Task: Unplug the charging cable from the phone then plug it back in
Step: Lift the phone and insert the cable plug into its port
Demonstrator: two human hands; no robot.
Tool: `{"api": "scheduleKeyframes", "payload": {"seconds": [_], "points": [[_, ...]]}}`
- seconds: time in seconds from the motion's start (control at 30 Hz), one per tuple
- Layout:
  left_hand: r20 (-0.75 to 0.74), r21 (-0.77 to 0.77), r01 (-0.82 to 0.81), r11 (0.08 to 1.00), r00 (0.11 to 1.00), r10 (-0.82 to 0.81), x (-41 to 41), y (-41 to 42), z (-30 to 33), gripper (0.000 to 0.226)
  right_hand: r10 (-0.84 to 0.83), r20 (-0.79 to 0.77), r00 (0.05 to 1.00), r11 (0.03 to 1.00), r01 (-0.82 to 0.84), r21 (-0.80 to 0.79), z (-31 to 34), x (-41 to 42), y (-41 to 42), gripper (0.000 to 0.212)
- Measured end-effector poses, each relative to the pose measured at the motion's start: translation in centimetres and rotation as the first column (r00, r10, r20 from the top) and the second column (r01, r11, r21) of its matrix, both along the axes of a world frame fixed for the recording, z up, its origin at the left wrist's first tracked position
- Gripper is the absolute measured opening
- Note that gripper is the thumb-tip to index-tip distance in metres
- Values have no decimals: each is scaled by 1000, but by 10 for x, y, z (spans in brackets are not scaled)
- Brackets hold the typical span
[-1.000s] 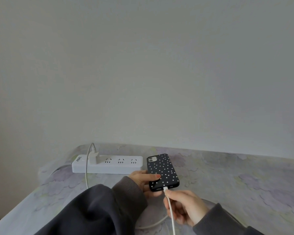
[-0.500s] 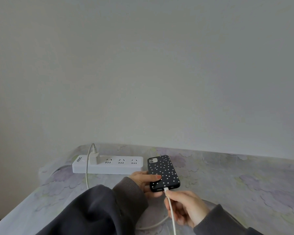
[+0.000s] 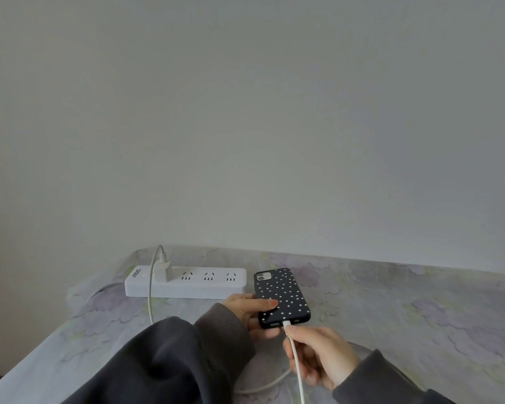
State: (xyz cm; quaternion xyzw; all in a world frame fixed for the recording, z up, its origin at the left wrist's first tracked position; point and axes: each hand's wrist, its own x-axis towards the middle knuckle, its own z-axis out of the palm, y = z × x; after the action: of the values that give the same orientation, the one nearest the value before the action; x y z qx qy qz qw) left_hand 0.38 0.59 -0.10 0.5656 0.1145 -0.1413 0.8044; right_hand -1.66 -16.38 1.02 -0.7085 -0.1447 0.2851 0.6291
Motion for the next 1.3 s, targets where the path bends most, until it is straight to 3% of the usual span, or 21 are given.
{"api": "scheduleKeyframes", "payload": {"seconds": [0.23,0.4,0.6,1.3], "points": [[-24,-14,-9,1000,1000,9,-3,-3,5,3,-23,9,1000,1000,23,-1,0,-1,2,56],[-102,-70,-37,997,994,30,-6,-7,13,6,-64,-8,998,988,64,139,6,1,3,56],[-18,-156,-50,986,999,48,-12,-2,38,15,-58,15,998,977,53,206,24,2,7,50],[23,-123,-108,987,994,111,-21,-1,54,11,-51,121,991,985,30,170,42,-6,9,48]]}}
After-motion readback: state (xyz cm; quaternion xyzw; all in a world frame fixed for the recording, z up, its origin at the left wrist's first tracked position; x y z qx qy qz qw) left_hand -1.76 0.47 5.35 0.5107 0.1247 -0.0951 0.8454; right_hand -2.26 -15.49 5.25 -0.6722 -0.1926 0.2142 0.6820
